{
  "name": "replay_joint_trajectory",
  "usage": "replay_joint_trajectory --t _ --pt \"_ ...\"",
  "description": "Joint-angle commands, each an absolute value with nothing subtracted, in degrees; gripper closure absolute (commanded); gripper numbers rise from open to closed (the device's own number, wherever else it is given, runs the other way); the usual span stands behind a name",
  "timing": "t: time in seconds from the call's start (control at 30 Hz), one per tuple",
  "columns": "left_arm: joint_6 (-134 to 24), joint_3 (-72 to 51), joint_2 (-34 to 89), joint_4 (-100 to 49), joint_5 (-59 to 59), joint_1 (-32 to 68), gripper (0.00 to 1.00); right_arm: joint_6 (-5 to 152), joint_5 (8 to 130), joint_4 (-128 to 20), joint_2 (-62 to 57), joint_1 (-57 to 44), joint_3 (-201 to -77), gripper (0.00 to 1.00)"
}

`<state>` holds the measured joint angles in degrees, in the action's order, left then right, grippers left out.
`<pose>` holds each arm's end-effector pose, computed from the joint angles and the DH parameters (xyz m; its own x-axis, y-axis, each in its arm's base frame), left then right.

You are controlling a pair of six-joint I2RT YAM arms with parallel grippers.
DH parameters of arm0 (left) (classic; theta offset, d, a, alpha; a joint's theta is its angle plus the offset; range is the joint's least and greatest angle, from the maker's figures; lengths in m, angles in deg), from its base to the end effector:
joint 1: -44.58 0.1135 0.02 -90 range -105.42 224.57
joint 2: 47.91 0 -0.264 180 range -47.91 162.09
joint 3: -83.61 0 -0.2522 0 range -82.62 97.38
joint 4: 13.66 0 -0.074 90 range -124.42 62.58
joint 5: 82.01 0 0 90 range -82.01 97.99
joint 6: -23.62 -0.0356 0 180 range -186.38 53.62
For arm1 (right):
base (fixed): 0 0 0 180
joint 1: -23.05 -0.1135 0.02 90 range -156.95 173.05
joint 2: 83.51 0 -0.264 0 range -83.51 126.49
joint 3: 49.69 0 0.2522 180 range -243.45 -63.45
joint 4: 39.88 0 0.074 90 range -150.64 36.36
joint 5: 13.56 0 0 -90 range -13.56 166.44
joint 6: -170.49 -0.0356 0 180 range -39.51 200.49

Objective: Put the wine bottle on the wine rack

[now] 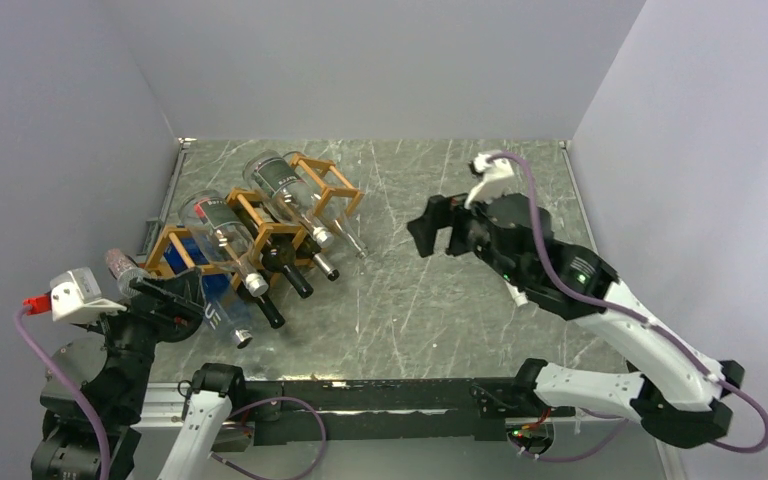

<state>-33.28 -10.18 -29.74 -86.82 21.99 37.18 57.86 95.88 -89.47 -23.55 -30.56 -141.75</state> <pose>-0.0271 0.0122 0.4200 -0.0119 -0.5328 -0.8462 -0.1438 0.8383 -0.5258 0.1306 0.1573 0.4437 -0.3842 0.0903 -0.9188 -0.4582 0.8453 0.2747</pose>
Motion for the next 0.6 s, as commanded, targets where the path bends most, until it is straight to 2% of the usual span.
replay_joint_trajectory --t 0.0,0.17,0.33,0.57 --pt "-31.0 -9.86 -31.39 -88.27 21.8 36.97 0.01 52.47 104.93 -96.17 -30.99 -30.35 -137.17 0.0" --pt "-30.16 -11.75 -33.89 -90.95 21.11 36.08 0.01 47.72 108.95 -103.6 -39.96 -30.39 -134.23 0.0" --pt "-29.4 -11.55 -36.82 -95.79 21.26 35.88 0.01 42.93 111.02 -112.54 -43.63 -30.39 -135.24 0.0" --pt "-29.03 -7.21 -38.75 -100.6 22.15 35.87 0.01 41.21 110.35 -116.68 -48.41 -30.4 -136.1 0.0"
